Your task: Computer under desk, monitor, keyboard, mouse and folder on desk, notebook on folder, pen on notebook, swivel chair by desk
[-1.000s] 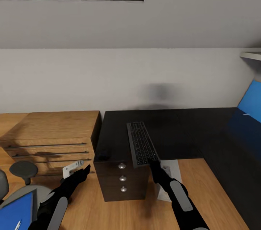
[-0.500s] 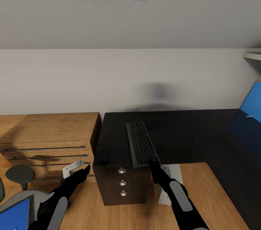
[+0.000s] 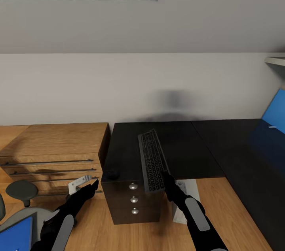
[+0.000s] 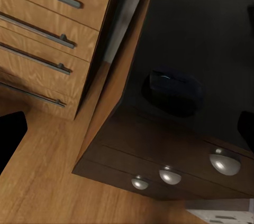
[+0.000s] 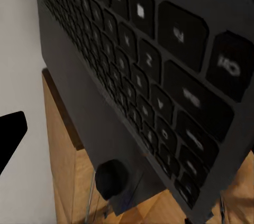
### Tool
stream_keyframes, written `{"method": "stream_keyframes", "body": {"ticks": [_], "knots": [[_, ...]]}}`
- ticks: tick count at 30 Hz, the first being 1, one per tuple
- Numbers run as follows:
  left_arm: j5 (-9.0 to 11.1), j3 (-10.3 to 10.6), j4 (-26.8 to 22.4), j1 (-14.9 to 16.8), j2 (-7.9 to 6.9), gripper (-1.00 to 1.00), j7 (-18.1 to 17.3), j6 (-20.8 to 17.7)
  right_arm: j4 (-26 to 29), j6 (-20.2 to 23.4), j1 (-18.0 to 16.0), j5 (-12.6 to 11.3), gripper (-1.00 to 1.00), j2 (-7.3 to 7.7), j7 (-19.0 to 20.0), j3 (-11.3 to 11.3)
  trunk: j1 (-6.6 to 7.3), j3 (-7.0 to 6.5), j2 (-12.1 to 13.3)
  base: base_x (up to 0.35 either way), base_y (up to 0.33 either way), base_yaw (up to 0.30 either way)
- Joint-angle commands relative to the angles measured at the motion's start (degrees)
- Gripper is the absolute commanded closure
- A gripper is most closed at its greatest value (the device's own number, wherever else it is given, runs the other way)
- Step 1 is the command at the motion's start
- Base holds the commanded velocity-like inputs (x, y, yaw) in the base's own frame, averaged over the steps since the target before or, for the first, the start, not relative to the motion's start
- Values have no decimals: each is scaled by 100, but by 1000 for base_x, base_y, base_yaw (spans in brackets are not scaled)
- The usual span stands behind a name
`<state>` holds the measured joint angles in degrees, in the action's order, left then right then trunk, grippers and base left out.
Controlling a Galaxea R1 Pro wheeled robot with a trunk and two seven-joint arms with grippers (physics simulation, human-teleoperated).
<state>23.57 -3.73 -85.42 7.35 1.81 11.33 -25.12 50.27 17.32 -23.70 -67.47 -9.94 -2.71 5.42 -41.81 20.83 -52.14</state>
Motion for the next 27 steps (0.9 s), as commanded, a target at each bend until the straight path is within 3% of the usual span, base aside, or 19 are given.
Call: {"method": "stream_keyframes", "body": {"ticks": [1,11,27], "knots": [[60,-5,-9,3,3,-100,36,-28,9,35,-3,-50,-100,-6,-28,21,-1,7,-5,-193,0,0],[60,-5,-9,3,3,-100,36,-28,9,35,-3,-48,-100,-6,-28,29,-1,7,-5,-276,-16,0],[61,14,31,3,6,-100,44,-25,5,-19,-3,3,-100,-6,-37,24,-1,7,-5,-273,-149,0]]}}
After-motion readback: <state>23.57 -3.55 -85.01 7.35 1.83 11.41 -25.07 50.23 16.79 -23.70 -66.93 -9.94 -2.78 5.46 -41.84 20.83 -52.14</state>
